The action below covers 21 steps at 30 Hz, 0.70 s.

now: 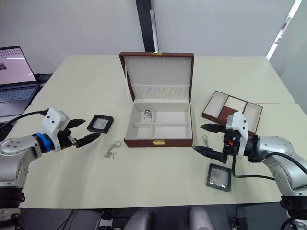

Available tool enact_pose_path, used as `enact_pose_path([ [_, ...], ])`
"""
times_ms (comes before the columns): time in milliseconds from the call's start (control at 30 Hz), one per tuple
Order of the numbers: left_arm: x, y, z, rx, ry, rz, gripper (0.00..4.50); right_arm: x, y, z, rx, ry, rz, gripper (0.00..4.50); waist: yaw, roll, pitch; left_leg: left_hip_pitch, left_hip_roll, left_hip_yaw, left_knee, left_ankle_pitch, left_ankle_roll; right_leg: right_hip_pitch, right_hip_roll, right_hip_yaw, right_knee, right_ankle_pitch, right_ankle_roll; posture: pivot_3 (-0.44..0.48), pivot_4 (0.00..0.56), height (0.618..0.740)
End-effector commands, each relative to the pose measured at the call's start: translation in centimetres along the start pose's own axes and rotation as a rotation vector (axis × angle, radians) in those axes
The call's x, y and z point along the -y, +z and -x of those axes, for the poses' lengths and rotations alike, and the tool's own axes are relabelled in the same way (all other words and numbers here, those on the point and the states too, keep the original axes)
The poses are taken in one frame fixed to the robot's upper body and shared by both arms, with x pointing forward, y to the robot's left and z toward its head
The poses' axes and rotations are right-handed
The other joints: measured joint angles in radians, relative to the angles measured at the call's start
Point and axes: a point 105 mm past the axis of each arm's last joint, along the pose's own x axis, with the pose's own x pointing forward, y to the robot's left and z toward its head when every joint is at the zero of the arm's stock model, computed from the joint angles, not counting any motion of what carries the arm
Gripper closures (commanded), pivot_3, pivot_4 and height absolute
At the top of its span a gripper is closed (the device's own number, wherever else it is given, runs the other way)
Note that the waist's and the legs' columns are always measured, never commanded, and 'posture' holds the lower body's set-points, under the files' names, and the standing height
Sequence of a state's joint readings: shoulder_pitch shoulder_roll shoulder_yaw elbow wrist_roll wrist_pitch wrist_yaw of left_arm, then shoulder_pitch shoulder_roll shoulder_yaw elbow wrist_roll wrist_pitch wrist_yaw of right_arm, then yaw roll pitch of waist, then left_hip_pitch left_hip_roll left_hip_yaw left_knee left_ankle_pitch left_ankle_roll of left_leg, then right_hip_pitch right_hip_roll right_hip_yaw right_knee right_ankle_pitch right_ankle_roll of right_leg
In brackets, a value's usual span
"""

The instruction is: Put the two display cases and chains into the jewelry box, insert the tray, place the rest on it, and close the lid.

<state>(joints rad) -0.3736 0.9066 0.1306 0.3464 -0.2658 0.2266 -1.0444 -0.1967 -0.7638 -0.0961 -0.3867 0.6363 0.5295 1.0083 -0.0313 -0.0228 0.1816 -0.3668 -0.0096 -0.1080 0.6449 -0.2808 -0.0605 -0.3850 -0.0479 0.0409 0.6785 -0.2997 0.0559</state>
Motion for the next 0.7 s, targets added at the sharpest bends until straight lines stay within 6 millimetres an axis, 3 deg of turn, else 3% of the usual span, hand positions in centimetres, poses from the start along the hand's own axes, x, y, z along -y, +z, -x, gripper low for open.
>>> enact_pose_path([
  [33, -1.0, 0.0, -0.2, -0.063, -0.059, -0.085, 0.04, -0.4, 1.0, 0.0, 0.030, -0.015, 0.052, 0.00, 0.000, 0.000, 0.000, 0.000, 0.000, 0.000, 0.000, 0.000, 0.000, 0.000, 0.000, 0.000, 0.000, 0.000, 0.000, 0.000, 0.150, 0.740],
  [333, -1.9, -0.4, -1.8, -0.190, -0.185, -0.114, 0.04, -1.5, 1.3, 0.7, 0.036, -0.055, 0.056, 0.00, -0.002, 0.000, 0.000, -0.002, 0.001, 0.000, 0.001, 0.000, 0.000, -0.002, 0.002, 0.000, 0.002, 0.000, 0.000, 0.000, 0.150, 0.740],
  [700, -2.4, -0.9, -2.1, -0.241, -0.201, -0.134, 0.04, -2.9, 1.3, 1.0, 0.015, -0.039, 0.073, 0.00, -0.004, 0.000, 0.000, -0.002, 0.002, -0.001, 0.001, 0.000, 0.000, -0.002, 0.003, 0.000, 0.002, 0.000, 0.000, 0.000, 0.150, 0.740],
])
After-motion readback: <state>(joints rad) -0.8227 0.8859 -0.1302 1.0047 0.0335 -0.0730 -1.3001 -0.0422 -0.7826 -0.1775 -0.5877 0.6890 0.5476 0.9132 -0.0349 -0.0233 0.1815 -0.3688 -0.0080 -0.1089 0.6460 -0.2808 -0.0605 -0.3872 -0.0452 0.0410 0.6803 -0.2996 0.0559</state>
